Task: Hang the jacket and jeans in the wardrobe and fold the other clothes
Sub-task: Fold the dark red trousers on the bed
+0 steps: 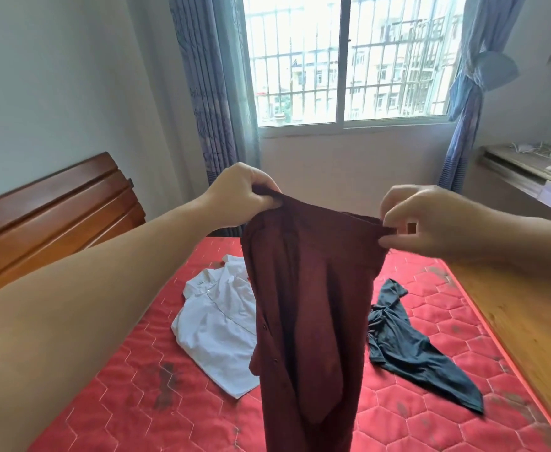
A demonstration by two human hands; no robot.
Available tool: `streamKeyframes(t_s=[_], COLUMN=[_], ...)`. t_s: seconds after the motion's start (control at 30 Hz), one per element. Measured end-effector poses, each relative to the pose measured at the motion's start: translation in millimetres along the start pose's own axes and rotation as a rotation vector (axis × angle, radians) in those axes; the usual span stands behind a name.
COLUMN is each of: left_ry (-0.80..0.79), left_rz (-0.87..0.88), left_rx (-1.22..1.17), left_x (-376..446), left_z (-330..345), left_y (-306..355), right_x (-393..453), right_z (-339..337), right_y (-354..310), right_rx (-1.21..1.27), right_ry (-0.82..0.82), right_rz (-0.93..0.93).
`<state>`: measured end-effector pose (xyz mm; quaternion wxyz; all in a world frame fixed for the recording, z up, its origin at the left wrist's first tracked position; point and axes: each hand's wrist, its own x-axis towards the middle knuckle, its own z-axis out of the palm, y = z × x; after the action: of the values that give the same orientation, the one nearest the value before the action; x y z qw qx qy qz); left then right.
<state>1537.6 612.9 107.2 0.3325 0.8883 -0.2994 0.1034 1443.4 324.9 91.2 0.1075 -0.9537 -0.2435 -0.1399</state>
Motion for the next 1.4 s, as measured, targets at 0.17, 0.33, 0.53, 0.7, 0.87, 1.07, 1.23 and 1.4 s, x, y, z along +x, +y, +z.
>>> streamKeyframes(t_s=[0.17,0.33,0.53,0.7,0.87,1.07,1.23,1.4], left_ry=[-0.066,-0.115,-0.082,-0.264,-0.270,0.047,0.351,0.425], left_rz=[0.037,0.037,-0.117,-0.369,-0.392,0.000,0.331,0.376], left_rx=[-0.012,-0.006,-0.450,-0.577,-0.597,-0.068,0.137,0.035], left_x=[0,-4,5,11,37,125,177,169], left_z=[5,17,17,19,71,78,21,-3], left_y=[5,13,25,-23,-74,-102,-75,-60], right_x=[-7,-4,10,31,67,134,184,173], right_z=[-1,-34,-3,18,48,51,-3,-19], right_y=[22,25,30,47,68,104,106,82], right_rx=[-0.016,0.567,0.984,1.113,0.916,0.371,0.125,0.301], right_ry=[-0.069,0.104,-0.146,-0.101,-0.312,0.050,0.600,0.737], right_rz=[0.266,0.501,0.689,0.731,0.812,0.709,0.573,0.449])
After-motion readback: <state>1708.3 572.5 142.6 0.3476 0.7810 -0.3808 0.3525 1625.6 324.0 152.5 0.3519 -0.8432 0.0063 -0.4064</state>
